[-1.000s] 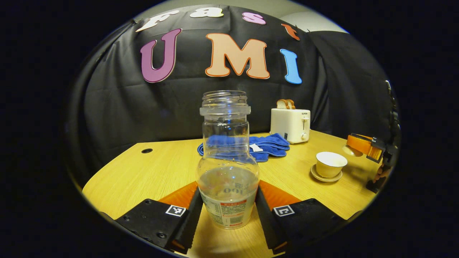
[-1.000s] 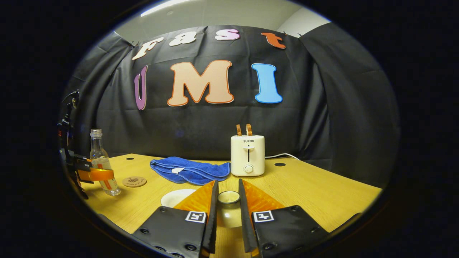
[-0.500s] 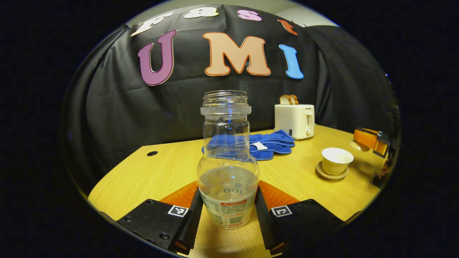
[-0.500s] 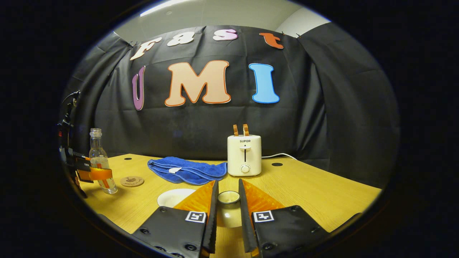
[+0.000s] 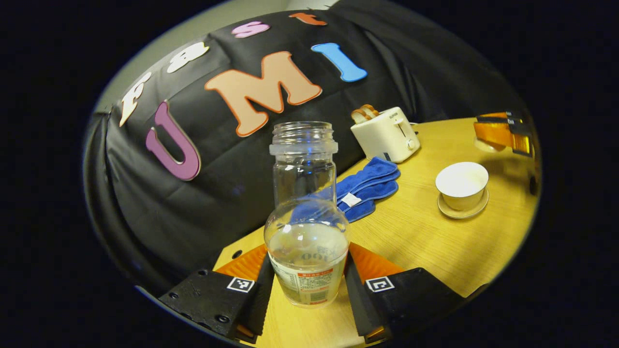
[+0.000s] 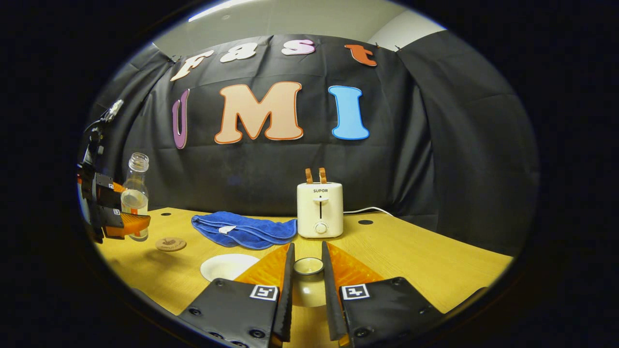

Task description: Open the teacup lid with one hand, grasp the water bottle and pour water into the teacup with the other hand; after pouring, place the water bottle on the coaster and then close the teacup lid.

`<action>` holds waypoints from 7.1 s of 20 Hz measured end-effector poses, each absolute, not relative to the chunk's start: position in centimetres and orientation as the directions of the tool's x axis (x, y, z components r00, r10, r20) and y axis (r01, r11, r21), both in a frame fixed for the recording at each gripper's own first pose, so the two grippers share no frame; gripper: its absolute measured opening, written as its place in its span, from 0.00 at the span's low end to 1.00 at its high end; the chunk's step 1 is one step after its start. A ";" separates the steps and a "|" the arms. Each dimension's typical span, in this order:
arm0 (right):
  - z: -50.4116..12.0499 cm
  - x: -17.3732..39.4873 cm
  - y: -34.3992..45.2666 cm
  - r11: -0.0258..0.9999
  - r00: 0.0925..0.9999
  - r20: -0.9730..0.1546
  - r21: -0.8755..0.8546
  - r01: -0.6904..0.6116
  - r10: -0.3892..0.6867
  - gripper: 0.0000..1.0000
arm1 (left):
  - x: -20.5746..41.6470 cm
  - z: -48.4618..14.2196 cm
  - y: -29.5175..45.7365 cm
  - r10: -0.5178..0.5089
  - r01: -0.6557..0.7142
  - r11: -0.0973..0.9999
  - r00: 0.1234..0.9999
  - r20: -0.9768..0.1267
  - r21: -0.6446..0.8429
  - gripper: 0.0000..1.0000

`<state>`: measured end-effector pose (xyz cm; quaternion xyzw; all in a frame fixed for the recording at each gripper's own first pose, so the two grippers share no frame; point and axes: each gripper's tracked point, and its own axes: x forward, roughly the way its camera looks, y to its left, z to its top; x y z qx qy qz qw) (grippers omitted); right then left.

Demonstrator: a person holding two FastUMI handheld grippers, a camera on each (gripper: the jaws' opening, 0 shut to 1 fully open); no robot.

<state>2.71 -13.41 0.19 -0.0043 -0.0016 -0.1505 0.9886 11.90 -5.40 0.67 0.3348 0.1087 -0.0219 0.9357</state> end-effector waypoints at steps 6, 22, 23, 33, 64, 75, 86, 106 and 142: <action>0.3 2.3 -15.0 0.944 0.944 0.005 -0.008 0.329 -0.329 0.33 | 12.9 0.1 -8.0 0.027 0.181 0.512 0.974 -0.227 0.840 0.68; 0.5 1.0 -17.5 0.930 0.930 0.008 -0.010 0.368 -0.368 0.33 | 15.7 -1.6 -10.8 0.034 0.283 0.148 0.956 -0.291 0.948 0.69; 0.5 1.1 -17.6 0.929 0.929 0.007 -0.009 0.371 -0.371 0.33 | 15.8 -1.7 -10.9 0.032 0.289 0.136 0.955 -0.296 0.948 0.67; 0.5 1.0 -17.8 0.927 0.927 0.005 -0.009 0.375 -0.375 0.34 | 16.3 -0.2 -11.3 0.057 0.278 -0.087 0.960 -0.273 0.957 0.69; 0.5 1.0 -17.8 0.927 0.927 0.003 -0.009 0.374 -0.374 0.34 | 17.4 4.3 -12.5 0.058 0.192 -0.461 0.981 -0.186 0.866 0.68; 0.5 0.9 -17.9 0.924 0.924 0.007 -0.011 0.382 -0.382 0.34 | 17.9 5.9 -13.4 0.034 0.146 -0.523 0.988 -0.151 0.840 0.68; 0.5 1.0 -17.9 0.926 0.926 0.005 -0.011 0.377 -0.377 0.33 | 17.7 1.7 -11.2 0.051 0.267 -0.216 0.964 -0.262 0.939 0.68; 0.6 0.9 -17.8 0.926 0.926 0.008 -0.012 0.378 -0.378 0.33 | 16.9 0.9 -2.8 0.029 0.024 0.912 0.992 -0.123 0.410 0.68; 0.5 1.0 -17.8 0.926 0.926 0.009 -0.012 0.377 -0.377 0.33 | 19.5 -1.7 0.9 0.066 -0.062 0.997 0.992 -0.106 0.048 0.94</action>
